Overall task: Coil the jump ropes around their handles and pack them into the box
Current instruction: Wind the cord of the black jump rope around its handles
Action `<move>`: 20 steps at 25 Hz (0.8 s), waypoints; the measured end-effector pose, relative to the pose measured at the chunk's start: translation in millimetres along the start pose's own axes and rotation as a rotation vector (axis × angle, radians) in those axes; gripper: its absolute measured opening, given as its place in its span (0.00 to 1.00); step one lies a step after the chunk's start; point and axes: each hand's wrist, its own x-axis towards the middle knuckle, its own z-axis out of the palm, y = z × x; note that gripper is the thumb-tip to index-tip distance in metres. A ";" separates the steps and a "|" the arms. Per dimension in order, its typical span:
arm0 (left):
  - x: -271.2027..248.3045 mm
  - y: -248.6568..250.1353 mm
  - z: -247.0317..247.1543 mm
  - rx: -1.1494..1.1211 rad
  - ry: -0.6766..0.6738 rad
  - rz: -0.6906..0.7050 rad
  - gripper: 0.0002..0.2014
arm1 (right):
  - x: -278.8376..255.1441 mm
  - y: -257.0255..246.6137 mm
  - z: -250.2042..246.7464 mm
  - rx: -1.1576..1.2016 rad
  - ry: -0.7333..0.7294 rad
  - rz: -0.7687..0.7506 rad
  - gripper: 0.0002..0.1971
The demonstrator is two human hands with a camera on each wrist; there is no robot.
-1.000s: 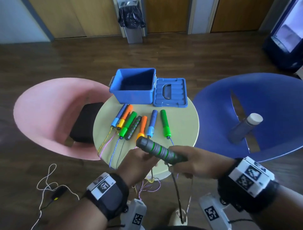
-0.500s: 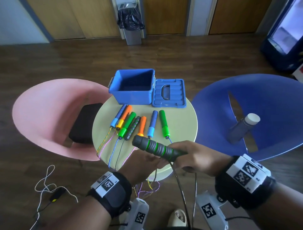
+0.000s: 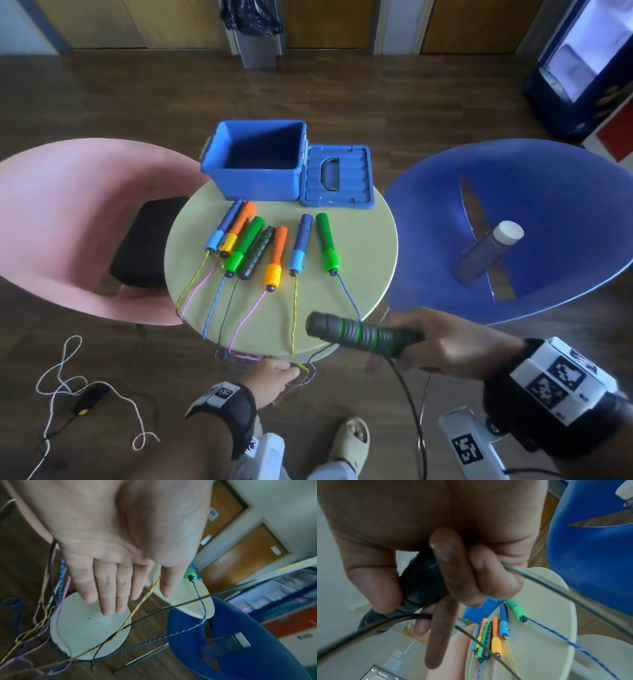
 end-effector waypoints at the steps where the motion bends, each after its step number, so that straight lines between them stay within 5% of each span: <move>1: 1.1 5.7 3.5 -0.087 0.007 -0.015 0.14 | -0.9 4.0 0.7 -0.071 -0.007 0.003 0.16; 5: 13.1 15.8 16.4 -0.271 -0.032 -0.045 0.09 | 1.1 26.6 6.5 -0.257 -0.096 0.107 0.14; 9: 39.0 -9.6 37.1 -0.465 0.013 -0.081 0.29 | 13.1 54.8 12.6 -0.473 -0.177 0.274 0.09; 14: 25.0 -22.5 38.4 -0.507 0.160 -0.042 0.13 | 55.0 109.5 28.1 -0.697 -0.079 0.525 0.06; 20: 1.0 -16.9 24.5 -0.570 0.120 0.062 0.11 | 125.3 130.4 62.2 -0.733 0.007 0.517 0.07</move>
